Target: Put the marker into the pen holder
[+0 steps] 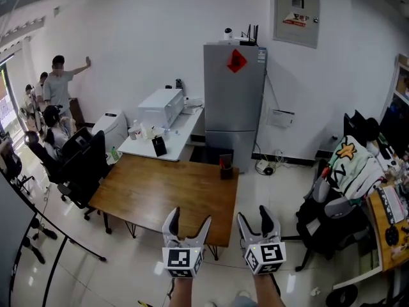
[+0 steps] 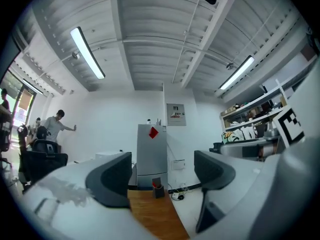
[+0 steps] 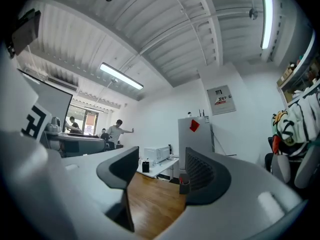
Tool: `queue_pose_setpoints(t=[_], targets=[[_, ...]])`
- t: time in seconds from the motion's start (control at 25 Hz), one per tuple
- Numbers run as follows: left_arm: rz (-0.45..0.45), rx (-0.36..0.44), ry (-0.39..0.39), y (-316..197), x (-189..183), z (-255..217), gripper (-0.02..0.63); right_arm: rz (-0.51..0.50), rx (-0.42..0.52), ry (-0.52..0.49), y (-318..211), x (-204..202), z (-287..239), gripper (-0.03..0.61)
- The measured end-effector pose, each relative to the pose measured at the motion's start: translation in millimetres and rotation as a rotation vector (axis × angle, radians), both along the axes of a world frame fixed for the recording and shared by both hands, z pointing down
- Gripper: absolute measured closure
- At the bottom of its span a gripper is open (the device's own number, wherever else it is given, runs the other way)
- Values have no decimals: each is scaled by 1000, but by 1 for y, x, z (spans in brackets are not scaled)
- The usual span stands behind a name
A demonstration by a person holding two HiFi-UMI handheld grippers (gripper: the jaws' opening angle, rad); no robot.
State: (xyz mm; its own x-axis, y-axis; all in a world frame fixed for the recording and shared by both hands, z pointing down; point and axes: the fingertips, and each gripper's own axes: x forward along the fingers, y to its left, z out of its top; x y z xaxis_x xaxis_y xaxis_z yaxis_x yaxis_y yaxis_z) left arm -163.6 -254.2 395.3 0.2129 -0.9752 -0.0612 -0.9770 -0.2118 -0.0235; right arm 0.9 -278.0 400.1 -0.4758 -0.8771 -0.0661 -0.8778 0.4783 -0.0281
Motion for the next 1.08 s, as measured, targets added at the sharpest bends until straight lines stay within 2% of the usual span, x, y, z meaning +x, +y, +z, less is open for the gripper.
queue_pose_setpoints(t=[0.24,0.44,0.68,1.08], targets=[[-59,23,10,12,-10,-11,235,31,-36,49,3,13,-4,293],[-78,25,0,21,-12,-16,238,46,-19,75,8,21,-12,293],[-63,8,-3,17,2,-12,238,54,-48,109,6,28,-5,293],[-44,20,-3,19,20,-14,238,55,-28,100,13,44,-13,293]])
